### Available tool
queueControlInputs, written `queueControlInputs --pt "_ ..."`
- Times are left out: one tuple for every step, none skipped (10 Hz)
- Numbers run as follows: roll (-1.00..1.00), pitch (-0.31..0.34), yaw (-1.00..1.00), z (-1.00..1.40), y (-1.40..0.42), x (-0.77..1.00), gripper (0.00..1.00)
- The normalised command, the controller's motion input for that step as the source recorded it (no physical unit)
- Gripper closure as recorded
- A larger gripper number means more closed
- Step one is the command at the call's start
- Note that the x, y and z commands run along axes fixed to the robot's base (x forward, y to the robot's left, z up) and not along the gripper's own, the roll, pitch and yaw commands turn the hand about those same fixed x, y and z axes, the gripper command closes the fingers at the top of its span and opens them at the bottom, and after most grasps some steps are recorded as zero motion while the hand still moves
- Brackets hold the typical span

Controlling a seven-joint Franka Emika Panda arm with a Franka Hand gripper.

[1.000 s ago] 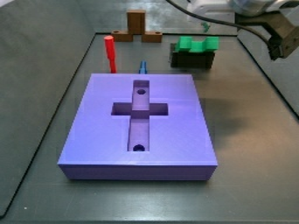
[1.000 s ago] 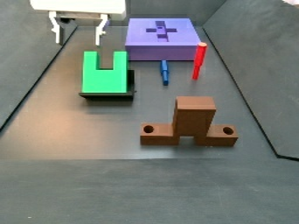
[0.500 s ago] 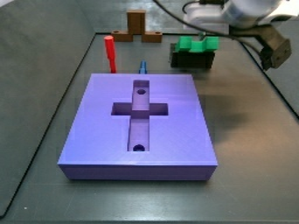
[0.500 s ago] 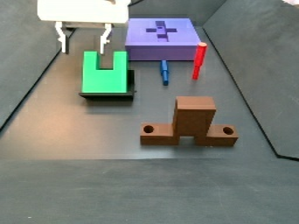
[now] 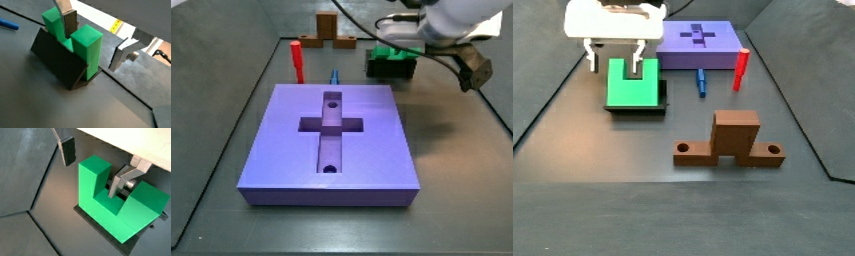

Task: Pick up the green object. Move up. Place the green object on the fixture. Regrasp the green object. Move to above the board. Insert the green object.
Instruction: Regrasp the green object.

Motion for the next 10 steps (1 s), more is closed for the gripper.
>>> queueControlInputs --pt "0.2 0.0 0.0 -0.19 0.0 0.0 0.0" --pt "0.05 0.0 0.0 0.0 0.0 0.0 0.0" --pt "0.0 0.0 0.0 0.0 0.0 0.0 0.0" --pt "0.0 0.0 0.0 0.0 0.0 0.0 1.0" --pt "0.0 0.0 0.0 0.0 0.0 0.0 1.0" --pt "0.0 0.0 0.0 0.0 0.0 0.0 1.0" --pt "0.0 0.0 0.0 0.0 0.0 0.0 1.0" --pt "0.0 0.0 0.0 0.0 0.0 0.0 1.0" --pt "0.0 0.0 0.0 0.0 0.0 0.0 1.0" --pt "0.0 0.0 0.0 0.0 0.0 0.0 1.0"
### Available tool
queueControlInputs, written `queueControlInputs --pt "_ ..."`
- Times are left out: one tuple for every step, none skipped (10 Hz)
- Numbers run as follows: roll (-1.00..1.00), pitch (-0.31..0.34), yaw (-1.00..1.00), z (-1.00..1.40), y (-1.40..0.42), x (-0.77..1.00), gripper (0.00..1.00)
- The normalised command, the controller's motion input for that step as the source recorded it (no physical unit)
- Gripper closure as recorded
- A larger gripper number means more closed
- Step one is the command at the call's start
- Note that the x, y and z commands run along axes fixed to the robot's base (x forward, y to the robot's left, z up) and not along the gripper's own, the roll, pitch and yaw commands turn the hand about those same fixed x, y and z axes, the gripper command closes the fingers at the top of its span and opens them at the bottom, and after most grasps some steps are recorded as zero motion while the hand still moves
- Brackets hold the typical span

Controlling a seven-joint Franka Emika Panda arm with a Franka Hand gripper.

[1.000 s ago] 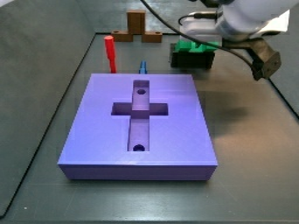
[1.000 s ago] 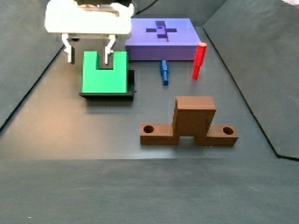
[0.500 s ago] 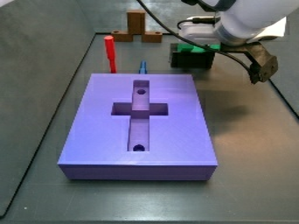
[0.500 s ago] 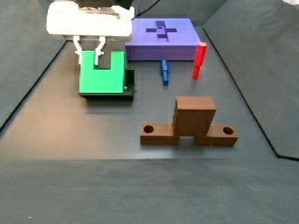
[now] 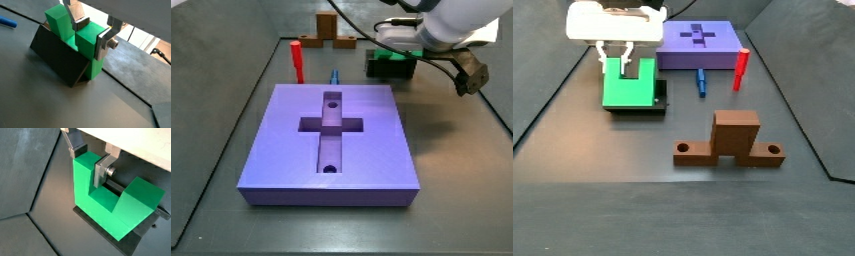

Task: Pick up the green object. Move up. Place the green object on the fixture. Regrasp the green object. Move to above the board. Insert the green object.
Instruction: Regrasp the green object, then move to above the board.

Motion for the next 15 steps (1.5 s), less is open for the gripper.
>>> queueControlInputs --pt "0.0 0.0 0.0 0.0 0.0 0.0 1.0" --pt "0.0 0.0 0.0 0.0 0.0 0.0 1.0" --pt "0.0 0.0 0.0 0.0 0.0 0.0 1.0" --pt "0.0 0.0 0.0 0.0 0.0 0.0 1.0" --pt "0.0 0.0 0.0 0.0 0.0 0.0 1.0" --pt "0.0 0.0 0.0 0.0 0.0 0.0 1.0" --pt "0.0 0.0 0.0 0.0 0.0 0.0 1.0" --pt "0.0 0.0 0.0 0.0 0.0 0.0 1.0" --pt "0.0 0.0 0.0 0.0 0.0 0.0 1.0" --pt "0.0 0.0 0.0 1.4 0.0 0.0 1.0" --pt "0.0 0.001 0.05 1.4 0.0 0.0 1.0" --pt "-0.04 0.006 0.06 1.4 -0.01 -0.04 1.0" --pt "-0.02 0.0 0.05 1.4 0.0 -0.03 1.0" --pt "0.01 0.026 0.02 1.4 -0.02 0.0 1.0" --pt "0.02 0.031 0.02 1.4 -0.02 -0.01 1.0"
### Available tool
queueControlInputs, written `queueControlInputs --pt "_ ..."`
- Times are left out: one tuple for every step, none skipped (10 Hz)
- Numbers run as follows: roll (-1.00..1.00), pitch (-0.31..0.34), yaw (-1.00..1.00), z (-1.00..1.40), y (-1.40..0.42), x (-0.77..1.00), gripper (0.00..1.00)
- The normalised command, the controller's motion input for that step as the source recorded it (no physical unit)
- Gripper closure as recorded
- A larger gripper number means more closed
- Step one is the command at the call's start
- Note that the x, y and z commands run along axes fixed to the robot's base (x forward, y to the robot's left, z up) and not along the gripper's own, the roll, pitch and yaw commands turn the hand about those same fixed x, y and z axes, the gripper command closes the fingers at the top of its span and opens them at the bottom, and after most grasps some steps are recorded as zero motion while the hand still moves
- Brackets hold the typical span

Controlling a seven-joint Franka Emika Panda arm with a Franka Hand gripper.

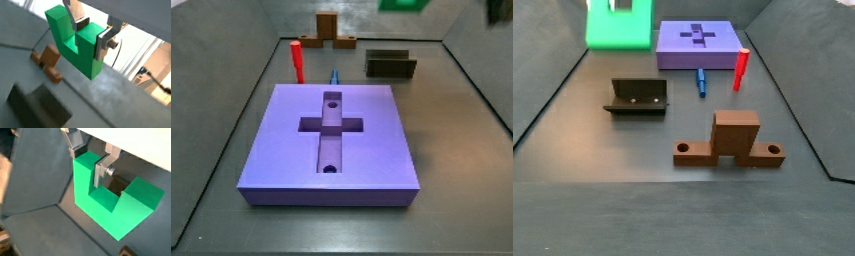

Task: Pick up the green object. Move up. Place the green object on the fixture. Regrasp the green object. Move to above the board. Insert the green object.
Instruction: Move to above the board.

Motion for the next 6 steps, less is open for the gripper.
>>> queueControlInputs --pt "-0.02 0.038 0.01 1.4 -0.01 0.01 1.0" --pt "-0.02 0.047 0.01 0.97 -0.01 0.02 1.0" --pt "0.01 0.06 0.01 0.43 -0.01 0.03 1.0" --pt "0.02 0.07 0.02 0.27 -0.01 0.05 1.0" --pt "0.01 0.072 0.02 0.17 -0.02 0.05 1.0" --pt "-1.0 0.12 0.0 0.27 -1.4 -1.28 1.0"
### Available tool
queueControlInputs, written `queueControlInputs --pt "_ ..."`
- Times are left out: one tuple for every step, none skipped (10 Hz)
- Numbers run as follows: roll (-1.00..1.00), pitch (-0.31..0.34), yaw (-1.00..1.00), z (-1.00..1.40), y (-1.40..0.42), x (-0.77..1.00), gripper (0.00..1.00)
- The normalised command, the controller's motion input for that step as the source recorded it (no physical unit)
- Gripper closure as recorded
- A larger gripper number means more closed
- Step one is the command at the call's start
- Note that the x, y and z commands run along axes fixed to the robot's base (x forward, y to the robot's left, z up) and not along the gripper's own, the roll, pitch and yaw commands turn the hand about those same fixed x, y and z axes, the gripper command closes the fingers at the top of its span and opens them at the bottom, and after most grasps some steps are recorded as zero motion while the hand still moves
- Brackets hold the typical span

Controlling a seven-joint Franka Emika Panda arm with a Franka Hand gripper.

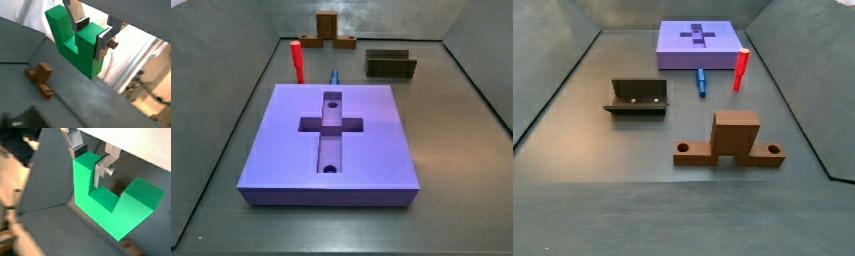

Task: Pick up the green object. Move up. Place the green object on the fixture. Regrasp the green object. Move to above the board. Insert the green object.
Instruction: Move to above the board.

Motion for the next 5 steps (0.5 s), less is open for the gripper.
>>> queueControlInputs --pt "-1.0 0.095 0.0 0.29 -1.4 -1.32 1.0" --pt "-1.0 0.074 0.01 0.29 -1.4 -1.39 1.0" --pt "-1.0 0.06 0.02 0.25 -1.35 -1.4 1.0" --pt "-1.0 0.062 0.03 0.27 -1.37 -1.4 1.0" --pt "-1.0 0.052 0.04 0.17 -0.92 -0.96 1.0"
